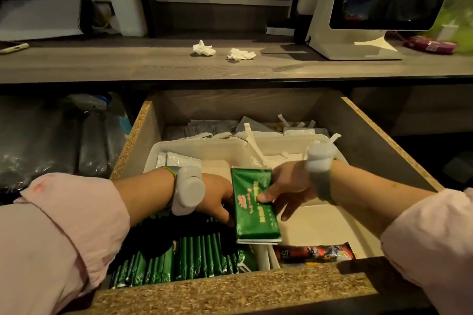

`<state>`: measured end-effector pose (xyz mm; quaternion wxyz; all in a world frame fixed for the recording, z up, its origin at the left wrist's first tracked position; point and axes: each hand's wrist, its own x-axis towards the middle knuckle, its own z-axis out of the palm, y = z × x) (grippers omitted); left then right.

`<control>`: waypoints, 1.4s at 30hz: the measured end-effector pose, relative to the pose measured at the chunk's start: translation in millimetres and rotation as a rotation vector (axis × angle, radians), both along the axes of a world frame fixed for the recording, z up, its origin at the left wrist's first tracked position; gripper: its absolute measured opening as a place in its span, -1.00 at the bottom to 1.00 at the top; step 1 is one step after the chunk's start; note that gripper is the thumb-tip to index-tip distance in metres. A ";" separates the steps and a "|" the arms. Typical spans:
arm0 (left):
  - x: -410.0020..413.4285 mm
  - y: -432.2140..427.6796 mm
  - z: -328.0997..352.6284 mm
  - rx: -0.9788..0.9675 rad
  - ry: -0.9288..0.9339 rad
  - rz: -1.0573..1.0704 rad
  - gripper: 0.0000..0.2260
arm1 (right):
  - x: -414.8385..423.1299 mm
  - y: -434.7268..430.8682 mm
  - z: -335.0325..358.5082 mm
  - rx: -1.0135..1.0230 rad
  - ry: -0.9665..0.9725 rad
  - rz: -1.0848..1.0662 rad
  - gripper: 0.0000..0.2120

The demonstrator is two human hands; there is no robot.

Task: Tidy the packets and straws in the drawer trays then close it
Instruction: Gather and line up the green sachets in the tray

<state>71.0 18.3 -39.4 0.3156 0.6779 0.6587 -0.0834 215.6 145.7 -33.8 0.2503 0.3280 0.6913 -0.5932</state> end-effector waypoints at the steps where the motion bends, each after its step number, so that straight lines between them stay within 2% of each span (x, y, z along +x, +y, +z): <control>1: -0.8 -0.3 1.2 -0.012 -0.026 0.024 -0.69 | -4.0 -4.6 -4.2 0.076 -0.023 0.026 -0.95; 3: -0.4 -0.1 4.2 -0.036 -0.046 0.071 -0.69 | -12.8 -12.9 -8.5 0.276 -0.089 0.109 -0.80; 6: -1.4 -2.2 6.6 -0.067 -0.054 0.124 -0.66 | -19.0 -23.2 -8.8 0.518 -0.292 0.288 -0.54; 8: -0.7 -3.5 7.8 -0.083 -0.053 0.129 -0.65 | -19.4 -25.7 -6.1 0.590 -0.343 0.356 -0.51; 10: 1.7 -3.4 9.0 -0.088 -0.034 0.135 -0.61 | -18.5 -25.7 0.1 0.640 -0.294 0.354 -0.56; 11: 2.8 -2.8 9.2 -0.090 -0.017 0.144 -0.60 | -18.2 -26.2 2.6 0.613 -0.248 0.319 -0.60; 14: 4.6 -0.5 10.5 -0.095 -0.012 0.144 -0.66 | -17.2 -33.1 3.3 0.321 -0.139 0.218 -0.73; 20: 0.0 0.8 15.6 -0.125 -0.083 0.193 -0.72 | -17.4 -46.5 -4.8 0.181 -0.265 0.431 -0.75; 23: 4.4 3.6 18.6 -0.125 -0.010 0.219 -0.67 | -22.9 -49.6 -5.9 0.345 -0.322 0.468 -0.74; 25: 8.8 4.8 17.9 -0.122 0.064 0.223 -0.61 | -28.9 -46.7 -2.8 0.541 -0.284 0.381 -0.69; 26: 10.4 5.3 16.8 -0.119 0.094 0.225 -0.59 | -30.3 -44.5 1.0 0.559 -0.247 0.300 -0.68; 28: 12.2 6.0 16.3 -0.111 0.133 0.218 -0.58 | -31.9 -37.1 9.4 0.482 -0.154 0.119 -0.66; 30: 11.2 6.9 16.0 -0.115 0.144 0.201 -0.59 | -32.3 -34.8 14.1 0.463 -0.113 0.031 -0.58; 34: 10.9 6.4 12.0 -0.130 0.124 0.173 -0.64 | -34.7 -51.9 7.2 0.496 -0.206 0.195 -0.57; 39: 9.4 4.5 10.2 -0.122 0.069 0.149 -0.85 | -33.9 -38.7 9.6 0.407 -0.143 0.079 -0.58; 42: 4.7 5.3 7.8 -0.135 0.000 0.160 -0.76 | -34.3 -46.3 6.7 0.534 -0.220 0.196 -0.65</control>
